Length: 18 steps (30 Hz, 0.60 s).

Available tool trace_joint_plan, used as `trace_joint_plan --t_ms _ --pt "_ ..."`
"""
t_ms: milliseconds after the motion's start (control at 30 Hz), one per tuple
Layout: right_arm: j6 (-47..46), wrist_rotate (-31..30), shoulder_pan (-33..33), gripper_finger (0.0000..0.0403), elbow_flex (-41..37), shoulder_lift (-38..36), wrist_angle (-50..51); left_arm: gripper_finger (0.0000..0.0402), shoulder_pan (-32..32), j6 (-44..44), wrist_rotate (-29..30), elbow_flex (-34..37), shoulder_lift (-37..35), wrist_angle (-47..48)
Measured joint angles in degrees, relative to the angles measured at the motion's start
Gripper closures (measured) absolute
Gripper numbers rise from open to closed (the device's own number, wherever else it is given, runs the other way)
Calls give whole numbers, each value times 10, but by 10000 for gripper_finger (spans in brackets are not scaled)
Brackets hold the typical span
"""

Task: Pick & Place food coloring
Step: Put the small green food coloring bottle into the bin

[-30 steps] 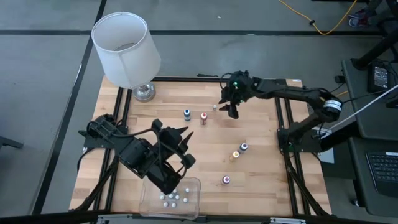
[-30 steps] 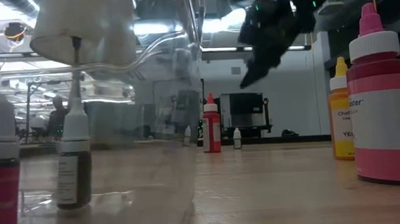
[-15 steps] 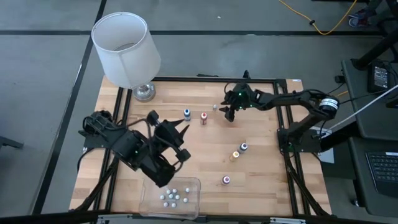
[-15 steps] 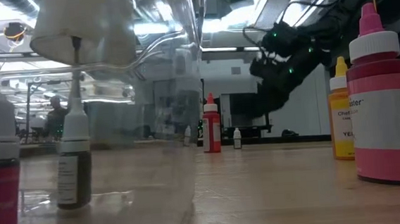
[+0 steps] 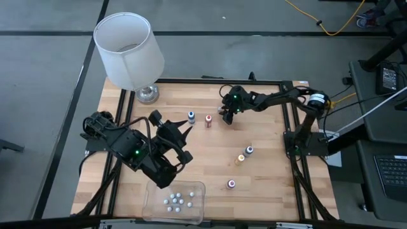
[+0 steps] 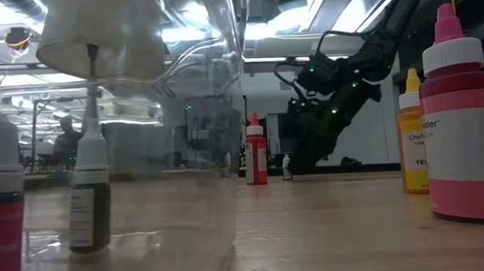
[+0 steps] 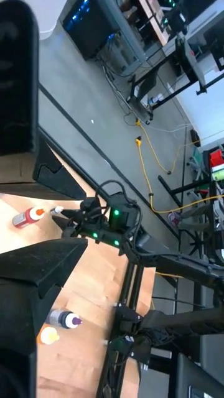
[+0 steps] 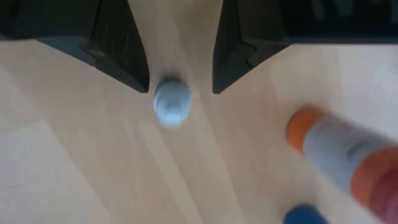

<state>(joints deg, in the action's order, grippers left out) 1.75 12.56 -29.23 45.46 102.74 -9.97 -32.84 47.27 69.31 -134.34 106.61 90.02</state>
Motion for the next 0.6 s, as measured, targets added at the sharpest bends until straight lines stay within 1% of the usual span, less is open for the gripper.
trace_joint_plan --t_ms 233,600 --pt "0 0 0 226 42 43 9 302 0 7 0 0 0 0" --pt "4 3 3 226 32 48 14 304 0 3 3 0 0 0"
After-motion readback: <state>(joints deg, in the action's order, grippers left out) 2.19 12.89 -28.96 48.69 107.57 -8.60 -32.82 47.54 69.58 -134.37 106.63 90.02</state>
